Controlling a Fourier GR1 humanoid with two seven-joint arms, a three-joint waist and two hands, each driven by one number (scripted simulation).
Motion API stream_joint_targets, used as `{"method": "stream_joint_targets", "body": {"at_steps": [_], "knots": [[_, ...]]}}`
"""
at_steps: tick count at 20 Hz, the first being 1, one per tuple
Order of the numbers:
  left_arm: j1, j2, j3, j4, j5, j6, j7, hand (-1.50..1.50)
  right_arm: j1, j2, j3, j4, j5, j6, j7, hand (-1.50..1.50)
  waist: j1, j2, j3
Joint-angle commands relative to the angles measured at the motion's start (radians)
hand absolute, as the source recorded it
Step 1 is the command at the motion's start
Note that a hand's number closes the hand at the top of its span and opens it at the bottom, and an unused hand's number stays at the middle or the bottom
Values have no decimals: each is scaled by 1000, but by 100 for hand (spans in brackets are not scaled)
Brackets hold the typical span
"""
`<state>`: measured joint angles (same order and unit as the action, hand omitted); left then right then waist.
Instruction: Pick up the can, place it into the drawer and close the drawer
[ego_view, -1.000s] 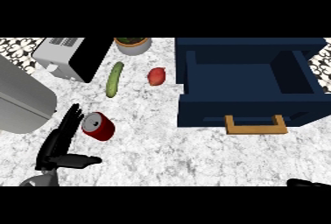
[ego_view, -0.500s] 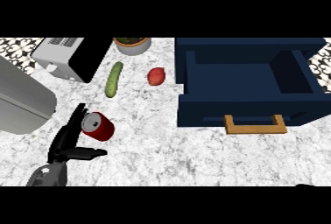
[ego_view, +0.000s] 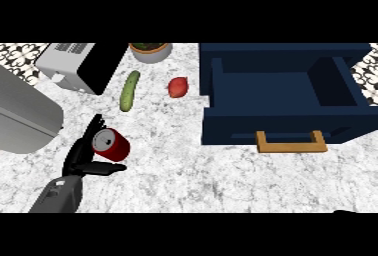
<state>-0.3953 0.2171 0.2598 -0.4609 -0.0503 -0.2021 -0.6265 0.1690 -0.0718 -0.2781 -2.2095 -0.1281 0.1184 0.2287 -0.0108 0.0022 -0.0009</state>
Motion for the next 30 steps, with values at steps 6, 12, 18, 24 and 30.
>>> {"method": "stream_joint_targets", "body": {"at_steps": [6,12,18,24,30], "knots": [[-123,18,-27,169,-40,-79,-83,-150,-58,-26,-20,35,16,-3,14,-150,-4,2,0],[-201,12,-19,225,-30,-146,-75,150,-131,-48,-22,-36,-5,-46,136,-150,-7,4,-1],[-232,-74,-23,230,-27,-99,-94,150,-72,17,42,-34,70,-43,54,-150,-5,2,0],[-182,-89,-24,142,6,-127,-85,150,-26,17,22,-51,69,-27,54,-150,6,-3,1],[-295,-176,89,153,96,165,-39,150,-52,-27,-60,-36,3,-19,53,-150,-4,-1,1]]}}
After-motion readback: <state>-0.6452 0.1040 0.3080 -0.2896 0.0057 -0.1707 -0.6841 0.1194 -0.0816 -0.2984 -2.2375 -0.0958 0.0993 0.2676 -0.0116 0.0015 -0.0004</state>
